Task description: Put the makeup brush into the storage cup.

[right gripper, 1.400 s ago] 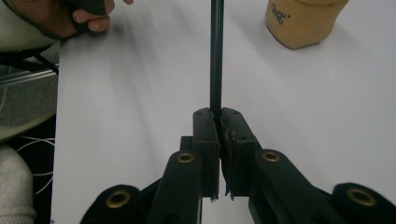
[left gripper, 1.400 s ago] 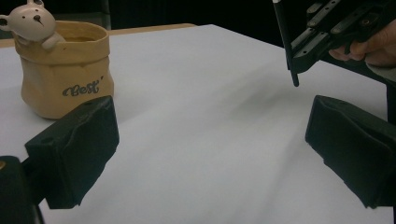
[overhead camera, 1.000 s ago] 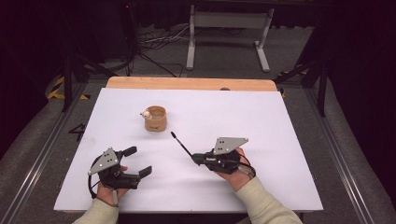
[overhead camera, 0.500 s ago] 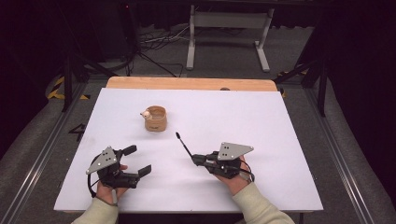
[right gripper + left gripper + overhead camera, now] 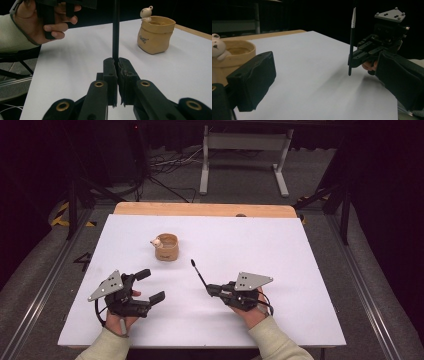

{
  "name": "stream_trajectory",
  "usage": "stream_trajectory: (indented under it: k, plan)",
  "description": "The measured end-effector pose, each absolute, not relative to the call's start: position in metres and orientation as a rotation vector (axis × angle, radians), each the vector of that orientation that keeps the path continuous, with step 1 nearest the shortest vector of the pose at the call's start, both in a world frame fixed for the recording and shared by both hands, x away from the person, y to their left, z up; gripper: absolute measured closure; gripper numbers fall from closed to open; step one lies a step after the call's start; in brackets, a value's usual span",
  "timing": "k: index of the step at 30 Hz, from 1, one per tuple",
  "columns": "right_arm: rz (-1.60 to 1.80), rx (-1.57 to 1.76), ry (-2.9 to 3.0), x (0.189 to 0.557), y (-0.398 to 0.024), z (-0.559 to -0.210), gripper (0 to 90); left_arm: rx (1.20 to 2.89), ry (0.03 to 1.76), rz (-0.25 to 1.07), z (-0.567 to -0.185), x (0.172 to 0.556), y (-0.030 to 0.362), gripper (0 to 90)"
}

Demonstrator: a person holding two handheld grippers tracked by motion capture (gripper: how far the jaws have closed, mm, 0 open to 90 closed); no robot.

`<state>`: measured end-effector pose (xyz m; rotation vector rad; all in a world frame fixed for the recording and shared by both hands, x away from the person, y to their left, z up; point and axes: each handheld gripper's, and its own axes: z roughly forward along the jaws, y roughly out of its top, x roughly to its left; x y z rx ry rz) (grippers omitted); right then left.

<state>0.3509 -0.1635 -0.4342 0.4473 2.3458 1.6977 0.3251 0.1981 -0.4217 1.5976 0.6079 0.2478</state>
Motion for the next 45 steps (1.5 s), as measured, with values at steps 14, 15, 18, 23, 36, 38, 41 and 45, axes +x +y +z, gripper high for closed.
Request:
stream_trajectory:
  k: [14,15,18,23,36,38,41,45]
  plan:
    - [1.697,0.453,2.333,0.349,-0.164,-0.435,85.3,1.602,0.527,0.201,-0.406,0.335,0.164,5.2]
    - [1.696,0.453,2.333,0.349,-0.164,-0.435,85.3,1.606,0.523,0.197,-0.406,0.336,0.162,5.2]
    - [1.691,0.449,2.333,0.348,-0.163,-0.434,85.2,1.613,0.510,0.188,-0.405,0.337,0.154,5.3]
    - [1.692,0.443,2.332,0.347,-0.163,-0.434,85.2,1.617,0.489,0.174,-0.402,0.338,0.145,5.7]
    - [1.693,0.427,2.333,0.346,-0.163,-0.434,85.1,1.666,0.473,0.153,-0.402,0.344,0.124,13.7]
    - [1.692,0.427,2.333,0.346,-0.163,-0.433,85.1,1.664,0.466,0.141,-0.402,0.344,0.121,19.7]
    - [1.693,0.426,2.332,0.346,-0.163,-0.433,85.0,1.669,0.468,0.149,-0.401,0.345,0.118,25.3]
    - [1.694,0.424,2.333,0.346,-0.163,-0.433,85.1,1.676,0.470,0.154,-0.402,0.346,0.114,33.6]
